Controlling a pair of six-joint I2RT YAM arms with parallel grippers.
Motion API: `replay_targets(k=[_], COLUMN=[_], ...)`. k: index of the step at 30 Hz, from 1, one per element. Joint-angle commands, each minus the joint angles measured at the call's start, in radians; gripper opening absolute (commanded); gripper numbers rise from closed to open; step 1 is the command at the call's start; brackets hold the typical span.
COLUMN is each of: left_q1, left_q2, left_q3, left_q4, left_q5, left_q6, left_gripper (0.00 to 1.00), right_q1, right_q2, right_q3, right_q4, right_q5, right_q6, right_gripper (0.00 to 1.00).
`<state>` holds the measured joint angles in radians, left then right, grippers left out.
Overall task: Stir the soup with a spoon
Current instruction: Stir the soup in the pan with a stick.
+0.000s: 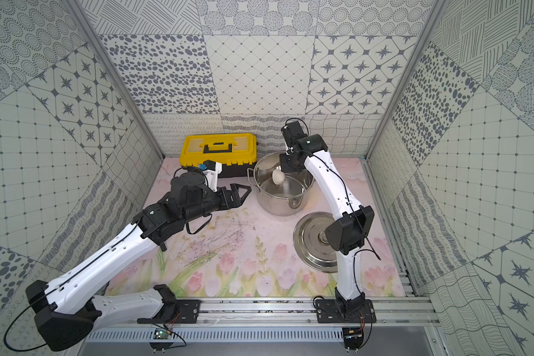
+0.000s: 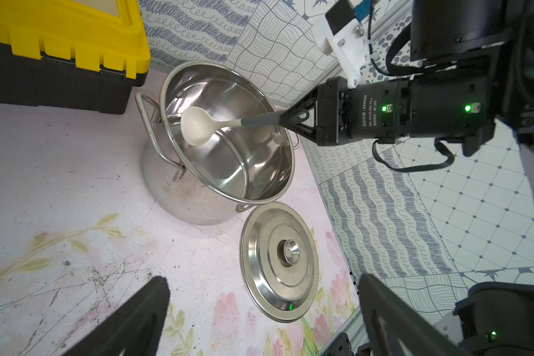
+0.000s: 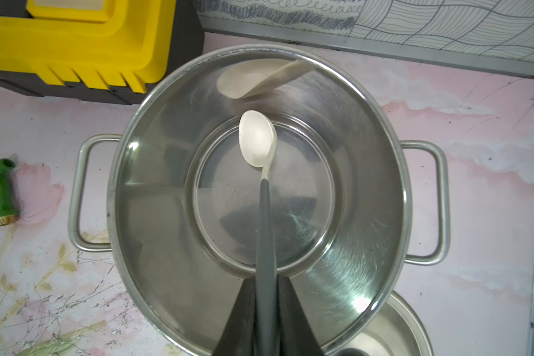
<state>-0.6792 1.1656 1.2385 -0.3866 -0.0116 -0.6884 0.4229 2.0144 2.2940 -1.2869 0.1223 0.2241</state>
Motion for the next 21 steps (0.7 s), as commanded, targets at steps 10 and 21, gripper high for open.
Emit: replay_targets(k=[10,21], left_q1=[0.000,-0.006], left_q2=[0.019,0.020], left_q3=[0.005,0.001], left_q4=[0.027,0.032], left_q5=[0.012,0.021], left_q6=[-0.003,-0.012], left_gripper=[1.00,1.00], right_q1=[-0.063,-0.038], right_q2=[-0.233,-0.461], right_q3=[-0.292,-0.593], right_q4=[0.056,0.150], right_q5=[0.027,-0.076], right_q6=[-0.040,0.101], right_gripper=[0.00,0.00])
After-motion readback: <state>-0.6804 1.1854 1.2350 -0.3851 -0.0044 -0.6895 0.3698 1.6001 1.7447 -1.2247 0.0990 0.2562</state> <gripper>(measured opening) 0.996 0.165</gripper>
